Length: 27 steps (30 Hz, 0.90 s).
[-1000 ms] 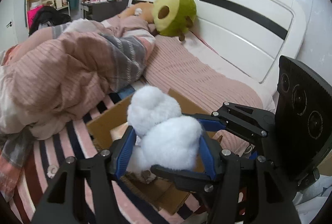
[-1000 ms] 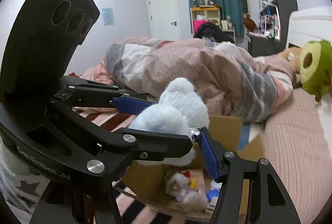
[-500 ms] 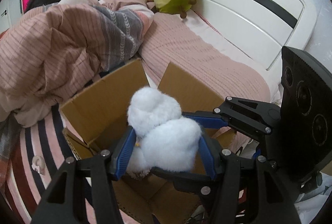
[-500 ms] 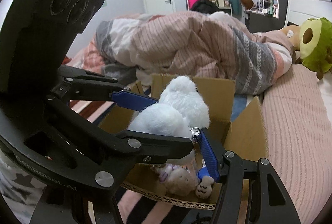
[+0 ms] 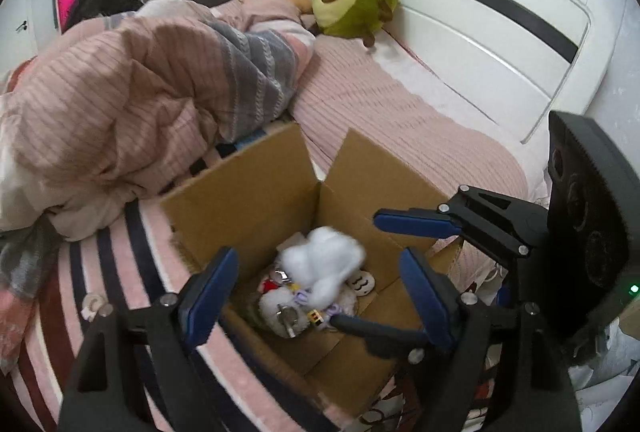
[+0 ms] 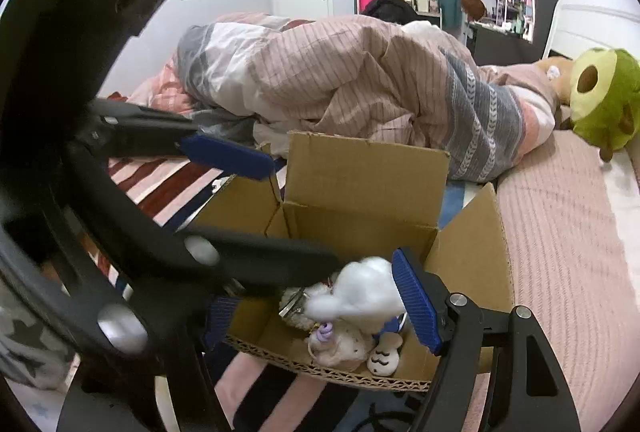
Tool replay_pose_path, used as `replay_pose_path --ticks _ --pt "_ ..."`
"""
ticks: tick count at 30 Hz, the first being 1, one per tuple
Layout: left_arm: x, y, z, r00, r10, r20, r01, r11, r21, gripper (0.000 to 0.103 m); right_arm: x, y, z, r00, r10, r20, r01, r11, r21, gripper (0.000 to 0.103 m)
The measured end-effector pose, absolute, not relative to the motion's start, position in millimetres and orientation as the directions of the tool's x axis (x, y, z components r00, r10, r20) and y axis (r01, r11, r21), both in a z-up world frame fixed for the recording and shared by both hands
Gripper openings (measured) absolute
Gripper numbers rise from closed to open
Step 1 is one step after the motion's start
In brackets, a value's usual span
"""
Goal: Organize objects
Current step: 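Carry the fluffy keychain into the box and open the right gripper, then move the right gripper back to the clear tape roll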
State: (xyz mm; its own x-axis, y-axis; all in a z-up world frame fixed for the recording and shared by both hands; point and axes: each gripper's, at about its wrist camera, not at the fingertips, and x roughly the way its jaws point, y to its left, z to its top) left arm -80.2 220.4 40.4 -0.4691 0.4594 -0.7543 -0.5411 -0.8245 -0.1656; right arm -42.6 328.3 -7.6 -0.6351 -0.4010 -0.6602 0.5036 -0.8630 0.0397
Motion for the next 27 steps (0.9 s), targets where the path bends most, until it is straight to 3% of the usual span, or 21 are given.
replay_pose_path --ticks 12,27 --pt "-57.5 130.0 53.1 -0.558 0.418 -0.717 -0.44 -0.881 -0.172 0.081 -28.3 290.8 8.9 -0.625 -0.44 -0.644 0.561 -0.828 0.021 0.07" --pt "-39.5 -9.2 19.1 -0.614 0.338 -0.713 -0.268 -0.939 -0.215 0.082 -32.3 168.7 -1.4 -0.545 -0.544 -0.638 0.671 -0.739 0.057 0.071"
